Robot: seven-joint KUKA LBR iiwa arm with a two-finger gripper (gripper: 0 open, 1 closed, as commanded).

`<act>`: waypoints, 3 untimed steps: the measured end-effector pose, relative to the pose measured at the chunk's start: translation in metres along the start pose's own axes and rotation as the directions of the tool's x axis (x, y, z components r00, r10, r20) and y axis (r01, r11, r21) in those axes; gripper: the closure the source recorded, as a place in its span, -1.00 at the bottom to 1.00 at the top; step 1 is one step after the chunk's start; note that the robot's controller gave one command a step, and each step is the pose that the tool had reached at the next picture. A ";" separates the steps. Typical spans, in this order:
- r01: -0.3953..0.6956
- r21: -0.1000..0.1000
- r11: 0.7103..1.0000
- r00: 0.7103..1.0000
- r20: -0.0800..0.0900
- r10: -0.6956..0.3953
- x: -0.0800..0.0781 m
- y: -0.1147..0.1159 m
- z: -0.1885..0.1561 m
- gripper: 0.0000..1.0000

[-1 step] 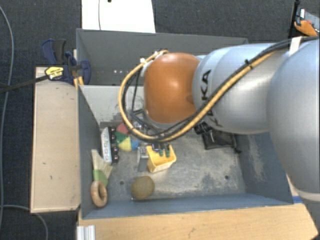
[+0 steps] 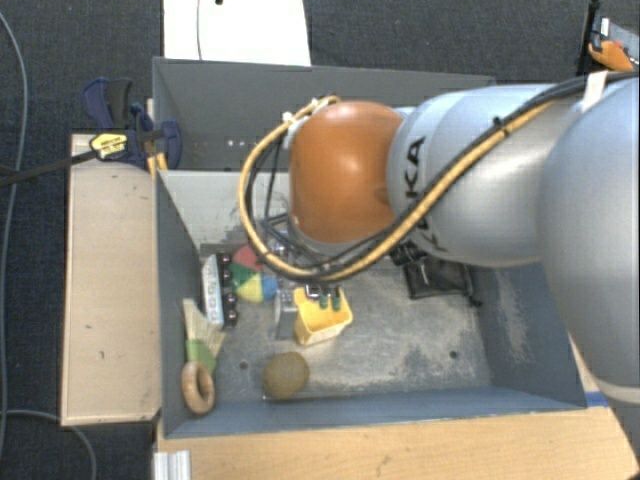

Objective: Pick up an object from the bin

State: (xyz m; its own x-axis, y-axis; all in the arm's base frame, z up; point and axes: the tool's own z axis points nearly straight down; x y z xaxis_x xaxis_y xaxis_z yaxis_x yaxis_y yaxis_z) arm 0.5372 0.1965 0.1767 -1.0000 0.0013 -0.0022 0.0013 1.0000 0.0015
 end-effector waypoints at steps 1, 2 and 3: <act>-0.034 -0.001 0.999 0.999 -0.001 0.034 0.035 -0.028 0.008 -1.00; -0.160 0.000 0.987 0.987 -0.004 0.160 0.045 -0.054 0.019 -1.00; -0.182 -0.001 0.983 0.983 0.000 0.182 0.039 -0.059 0.022 -1.00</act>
Offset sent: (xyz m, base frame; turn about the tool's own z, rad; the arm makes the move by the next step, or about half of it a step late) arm -0.0347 -0.0633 -0.0231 0.1866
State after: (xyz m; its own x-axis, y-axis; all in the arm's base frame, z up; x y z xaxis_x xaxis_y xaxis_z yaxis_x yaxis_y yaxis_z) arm 0.4981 0.1377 0.1547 -0.9830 0.1836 -0.0021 0.1836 0.9830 0.0028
